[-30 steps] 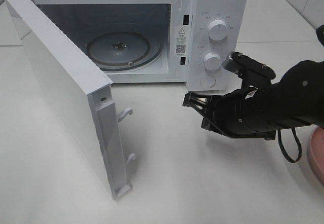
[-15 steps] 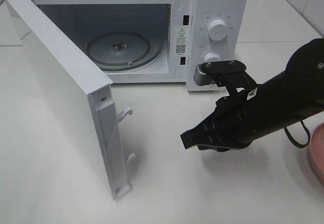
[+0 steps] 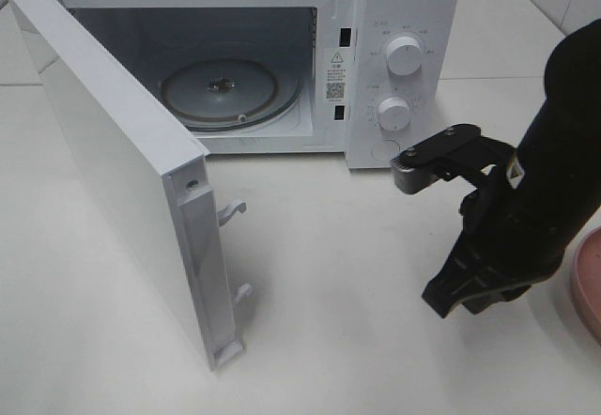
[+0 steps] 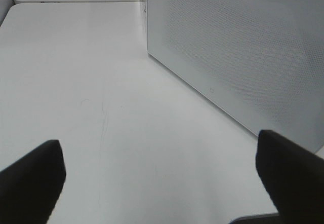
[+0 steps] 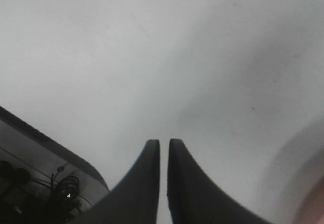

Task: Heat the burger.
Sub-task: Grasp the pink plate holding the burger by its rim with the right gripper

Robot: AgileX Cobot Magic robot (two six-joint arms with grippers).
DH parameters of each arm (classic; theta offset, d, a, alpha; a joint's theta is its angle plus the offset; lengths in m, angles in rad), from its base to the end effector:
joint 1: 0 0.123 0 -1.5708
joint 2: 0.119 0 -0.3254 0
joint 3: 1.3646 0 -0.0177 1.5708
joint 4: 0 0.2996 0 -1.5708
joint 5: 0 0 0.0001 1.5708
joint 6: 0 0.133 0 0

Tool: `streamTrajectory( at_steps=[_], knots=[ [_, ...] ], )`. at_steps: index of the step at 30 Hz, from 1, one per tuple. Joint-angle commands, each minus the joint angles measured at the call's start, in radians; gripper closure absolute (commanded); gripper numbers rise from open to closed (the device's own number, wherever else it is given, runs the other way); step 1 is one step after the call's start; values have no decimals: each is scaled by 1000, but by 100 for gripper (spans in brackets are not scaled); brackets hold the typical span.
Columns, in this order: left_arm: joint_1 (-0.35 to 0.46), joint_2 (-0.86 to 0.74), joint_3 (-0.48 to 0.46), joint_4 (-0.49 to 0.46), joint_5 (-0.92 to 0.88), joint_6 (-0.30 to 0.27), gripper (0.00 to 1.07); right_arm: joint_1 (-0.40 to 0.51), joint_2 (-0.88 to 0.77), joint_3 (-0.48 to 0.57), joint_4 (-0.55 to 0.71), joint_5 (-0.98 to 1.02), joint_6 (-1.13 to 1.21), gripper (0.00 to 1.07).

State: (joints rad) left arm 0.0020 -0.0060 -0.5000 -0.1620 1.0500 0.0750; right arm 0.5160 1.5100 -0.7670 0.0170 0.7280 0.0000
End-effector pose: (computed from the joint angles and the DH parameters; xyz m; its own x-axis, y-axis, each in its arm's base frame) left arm 0.0337 -0.0185 0.2843 -0.4367 -0.0070 -0.8996 0.1213 0.9904 -0.0665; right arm 0.2531 0.1453 0.1485 -0.8608 -0.4737 -0.1858 -0.4843 0.8748 0.0135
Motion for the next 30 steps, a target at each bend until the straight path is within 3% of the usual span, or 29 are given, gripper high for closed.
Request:
streamTrajectory(
  at_steps=[1,4,6,7,8,9,11,12,13,14,15,16,17,21,30],
  knots=[
    [1,-24,2,0,-13,-1,12,-35,-32,-8,-38,44,26,98],
    [1,-24,2,0,-13,-1,12,-85,-76,-8,-66,80,35,93],
    [1,-24,2,0,-13,-1,12,-137,-123,-8,-102,104,53,83],
    [1,-24,2,0,-13,-1,12,-137,-123,-8,-102,104,53,83],
    [1,-24,2,0,-13,-1,12,-167,-150,-8,-131,113,73,73],
    [1,-24,2,0,-13,-1,12,-167,-150,-8,-131,113,73,73],
    [1,-24,2,0,-13,-1,12,-213,-186,-8,-169,128,102,54],
    [1,-24,2,0,-13,-1,12,-213,-186,-8,-169,128,102,54],
    [1,-24,2,0,-13,-1,12,-243,-203,-8,-189,135,110,40],
    [1,-24,2,0,-13,-1,12,-258,-206,-8,-199,140,113,32],
    [1,-24,2,0,-13,-1,12,-258,-206,-8,-199,140,113,32],
    [1,-24,2,0,-13,-1,12,-283,-207,-2,-210,147,116,18],
    [1,-24,2,0,-13,-1,12,-293,-207,4,-211,147,116,15],
    [1,-24,2,0,-13,-1,12,-336,-205,44,-212,130,119,10],
    [1,-24,2,0,-13,-1,12,-369,-202,152,-201,-30,142,17]
  ],
)
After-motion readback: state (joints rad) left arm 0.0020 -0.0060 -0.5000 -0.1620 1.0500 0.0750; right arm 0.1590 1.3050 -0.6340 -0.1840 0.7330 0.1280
